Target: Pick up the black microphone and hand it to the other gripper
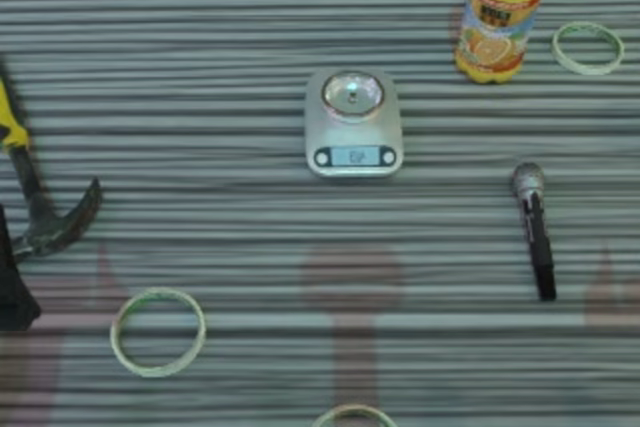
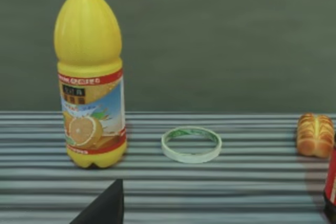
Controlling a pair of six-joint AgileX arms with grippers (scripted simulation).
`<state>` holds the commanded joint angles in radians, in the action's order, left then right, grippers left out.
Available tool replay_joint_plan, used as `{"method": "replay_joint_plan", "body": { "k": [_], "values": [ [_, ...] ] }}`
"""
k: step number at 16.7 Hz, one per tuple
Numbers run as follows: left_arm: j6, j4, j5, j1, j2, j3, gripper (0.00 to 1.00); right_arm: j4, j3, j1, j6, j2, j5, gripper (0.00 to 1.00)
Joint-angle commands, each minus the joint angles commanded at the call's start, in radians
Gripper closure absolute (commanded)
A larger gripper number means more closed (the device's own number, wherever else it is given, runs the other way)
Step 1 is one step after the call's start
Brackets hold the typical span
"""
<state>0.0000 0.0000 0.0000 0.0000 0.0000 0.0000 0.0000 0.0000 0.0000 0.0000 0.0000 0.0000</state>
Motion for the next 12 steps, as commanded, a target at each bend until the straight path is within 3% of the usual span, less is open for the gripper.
{"method": "replay_joint_plan", "body": {
  "k": [6,12],
  "values": [
    [0.0,0.0,0.0,0.0,0.0,0.0,0.0,-0.076,0.089,0.028,0.026,0.105,-0.004,0.0],
    [0.0,0.0,0.0,0.0,0.0,0.0,0.0,-0.329,0.424,0.113,0.123,0.569,-0.002,0.0]
  ]
}}
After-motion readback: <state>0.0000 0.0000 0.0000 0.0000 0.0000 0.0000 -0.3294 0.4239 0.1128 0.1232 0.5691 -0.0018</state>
